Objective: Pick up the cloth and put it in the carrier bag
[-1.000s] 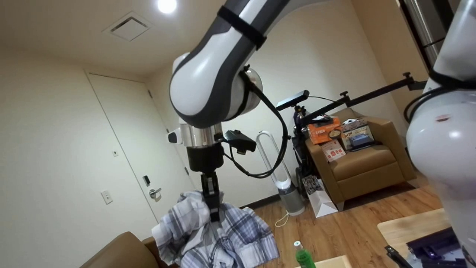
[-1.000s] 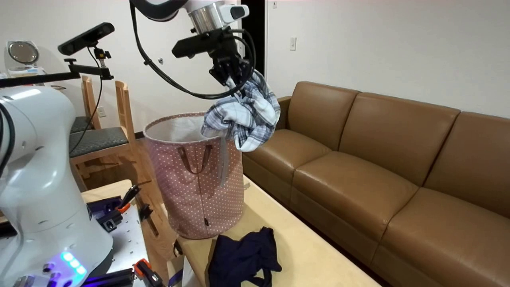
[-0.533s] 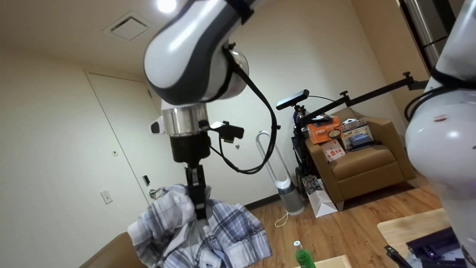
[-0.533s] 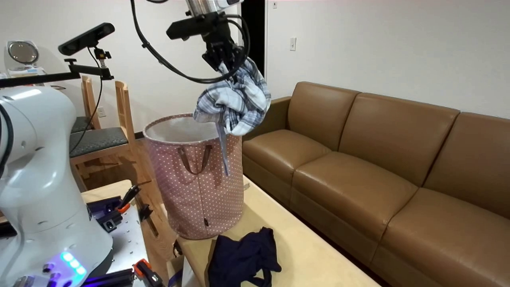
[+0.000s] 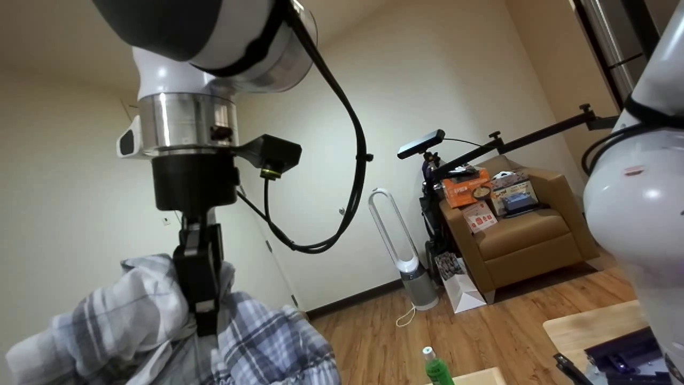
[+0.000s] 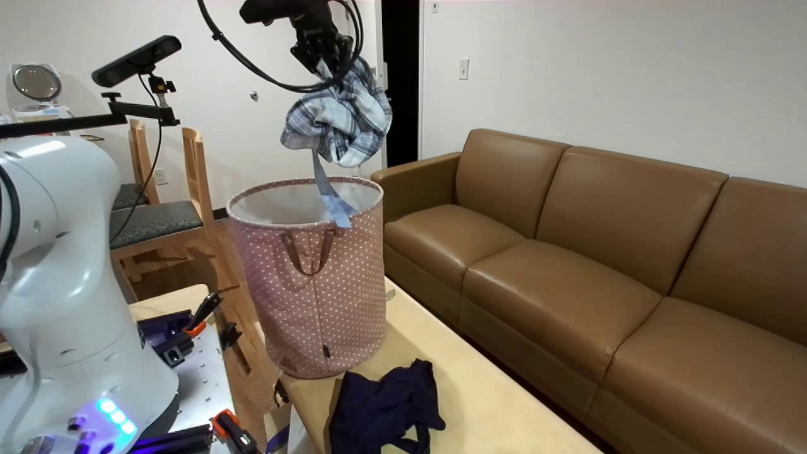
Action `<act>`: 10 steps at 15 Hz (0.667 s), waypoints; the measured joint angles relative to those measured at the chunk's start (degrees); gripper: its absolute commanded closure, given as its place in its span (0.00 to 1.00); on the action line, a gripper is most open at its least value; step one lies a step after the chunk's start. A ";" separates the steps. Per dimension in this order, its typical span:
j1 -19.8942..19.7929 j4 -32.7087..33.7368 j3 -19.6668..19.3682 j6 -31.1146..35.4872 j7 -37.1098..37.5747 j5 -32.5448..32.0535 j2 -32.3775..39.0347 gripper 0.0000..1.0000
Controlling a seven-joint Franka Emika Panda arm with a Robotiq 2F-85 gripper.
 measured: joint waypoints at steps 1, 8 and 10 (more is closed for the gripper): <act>-0.01 -0.01 0.30 0.00 0.00 0.06 -0.02 0.89; -0.48 -1.08 4.50 1.07 1.10 1.57 -1.86 0.92; -0.66 -2.16 8.67 3.91 2.64 3.67 -3.73 0.92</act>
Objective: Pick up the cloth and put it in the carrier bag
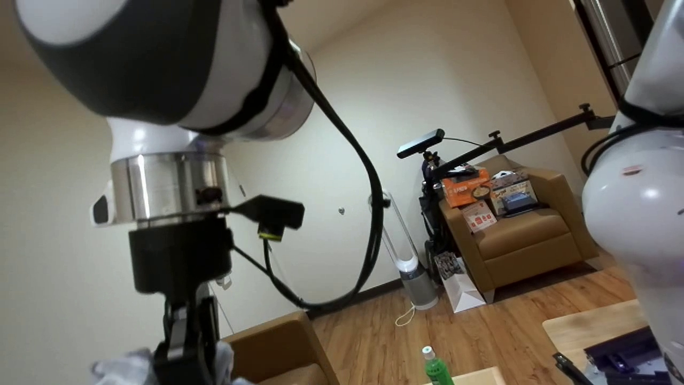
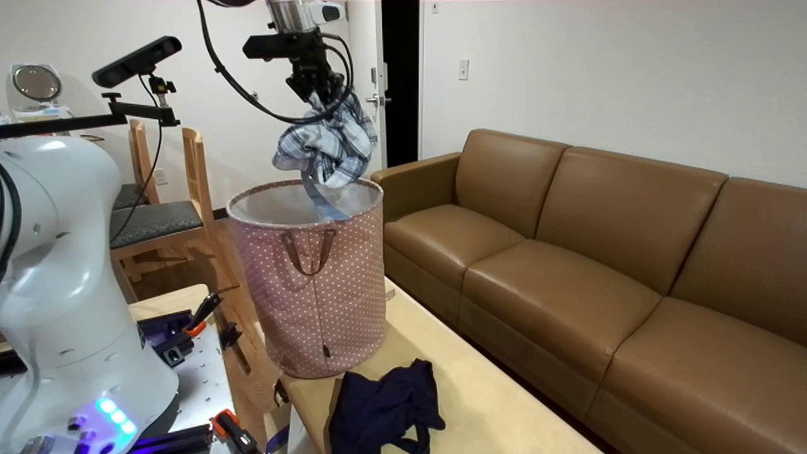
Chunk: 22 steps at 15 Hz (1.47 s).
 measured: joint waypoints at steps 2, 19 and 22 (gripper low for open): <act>-0.66 -1.38 4.70 3.86 2.30 1.16 -2.26 0.92; -16.65 -15.24 36.92 37.66 14.41 -0.28 -21.76 0.89; -16.95 -15.23 36.99 37.88 14.37 -0.28 -23.05 0.93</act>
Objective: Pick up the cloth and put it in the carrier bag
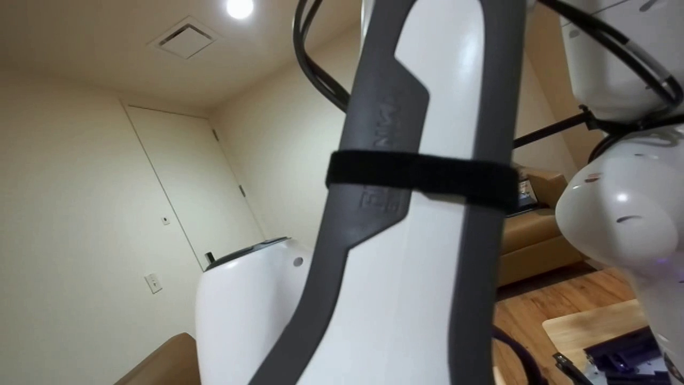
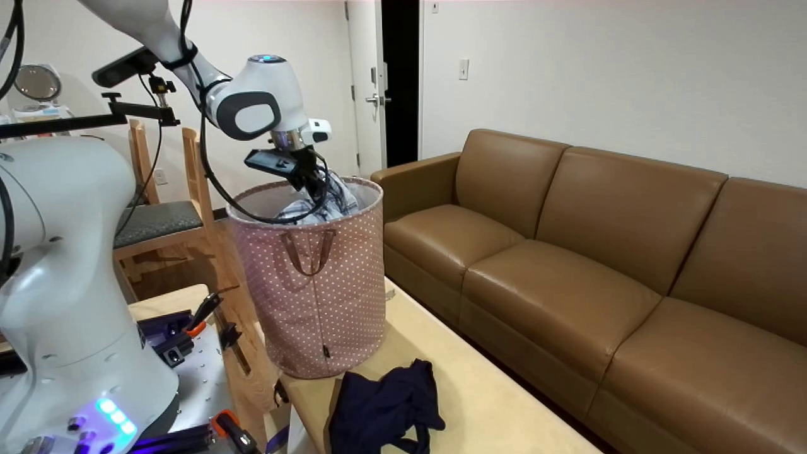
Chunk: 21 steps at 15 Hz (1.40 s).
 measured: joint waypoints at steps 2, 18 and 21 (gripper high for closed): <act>0.02 0.00 0.00 -0.15 0.01 -0.01 -0.02 0.93; 3.80 2.03 -6.01 -13.37 0.01 -2.12 4.52 0.02; 9.85 5.99 -14.16 -22.46 -1.34 -3.42 7.02 0.00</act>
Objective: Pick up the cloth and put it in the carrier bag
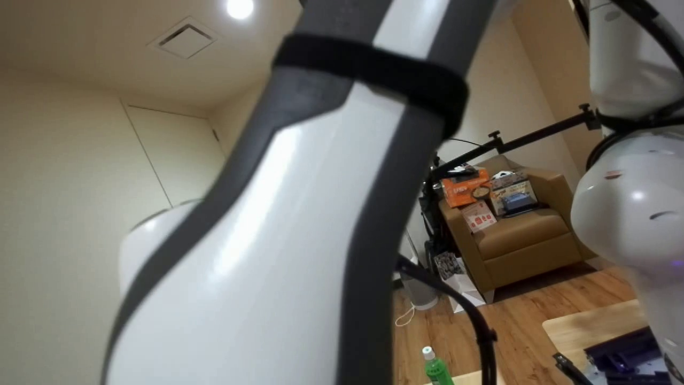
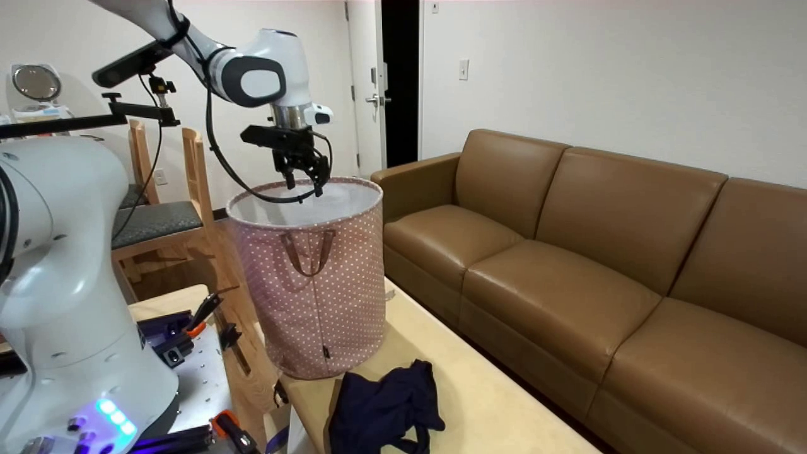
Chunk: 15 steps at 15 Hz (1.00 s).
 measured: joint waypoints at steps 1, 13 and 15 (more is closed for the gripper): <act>1.98 1.50 -3.00 -3.85 -0.44 -0.24 1.28 0.00; 4.00 -2.05 -24.71 -19.88 -2.23 3.17 17.02 0.00; 3.20 -2.58 -24.58 -19.77 -2.72 3.45 17.12 0.00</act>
